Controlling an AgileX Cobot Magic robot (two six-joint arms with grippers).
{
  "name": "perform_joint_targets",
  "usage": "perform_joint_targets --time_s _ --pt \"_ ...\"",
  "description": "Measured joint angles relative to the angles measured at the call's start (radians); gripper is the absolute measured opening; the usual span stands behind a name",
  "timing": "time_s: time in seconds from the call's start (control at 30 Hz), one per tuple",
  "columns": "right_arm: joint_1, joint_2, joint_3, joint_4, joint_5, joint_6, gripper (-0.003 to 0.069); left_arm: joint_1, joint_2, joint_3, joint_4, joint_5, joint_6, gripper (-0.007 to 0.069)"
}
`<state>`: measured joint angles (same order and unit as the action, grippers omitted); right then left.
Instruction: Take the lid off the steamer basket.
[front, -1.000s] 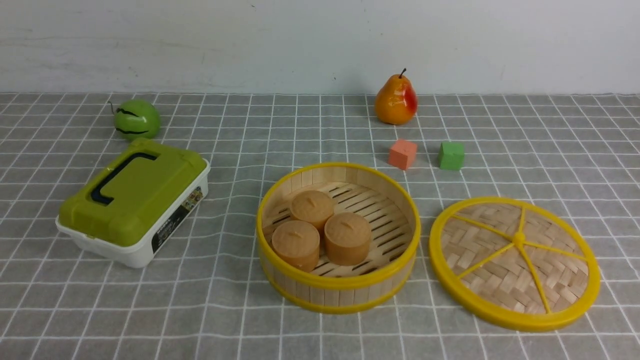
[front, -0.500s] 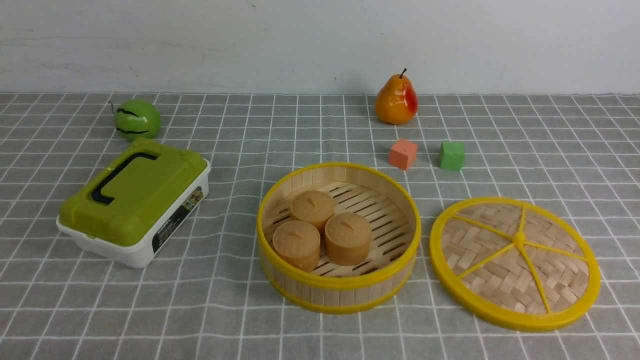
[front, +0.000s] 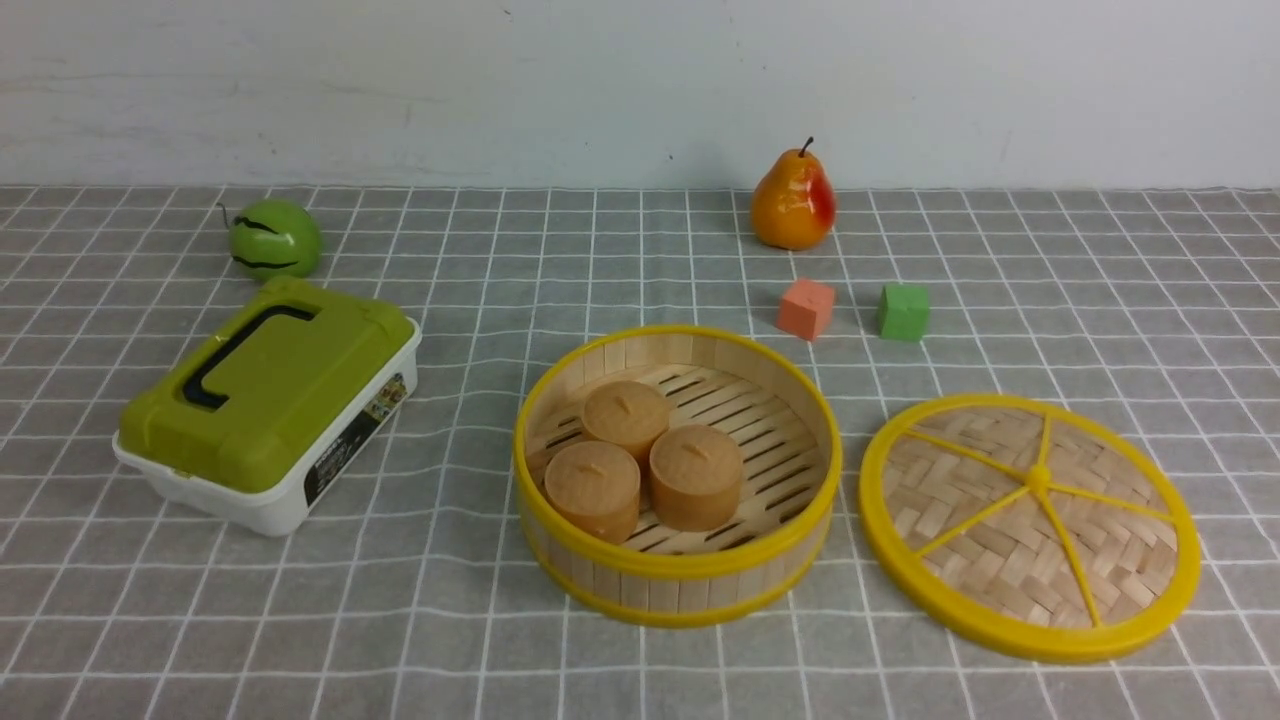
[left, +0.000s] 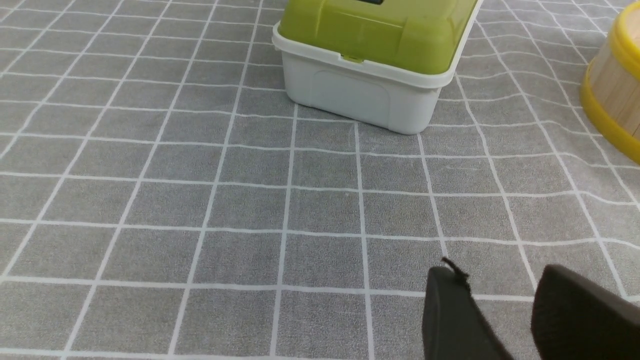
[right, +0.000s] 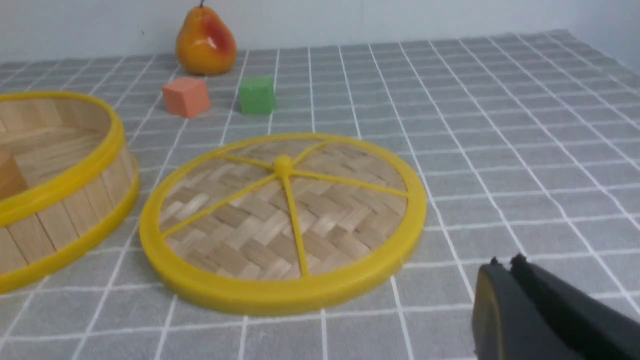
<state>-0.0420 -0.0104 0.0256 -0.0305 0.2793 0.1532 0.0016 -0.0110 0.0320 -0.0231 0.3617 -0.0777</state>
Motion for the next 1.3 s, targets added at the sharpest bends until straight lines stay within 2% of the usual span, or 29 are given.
perform_joint_targets --time_s 0.23,1.3 --pt "0.002 0.0 -0.004 -0.017 0.094 0.022 0.0 0.0 0.0 0.0 0.0 0.0 0.0 0.0239" --pt "0.002 0.0 -0.007 -0.017 0.103 0.022 0.0037 0.0 0.0 0.0 0.0 0.0 0.0 0.0239"
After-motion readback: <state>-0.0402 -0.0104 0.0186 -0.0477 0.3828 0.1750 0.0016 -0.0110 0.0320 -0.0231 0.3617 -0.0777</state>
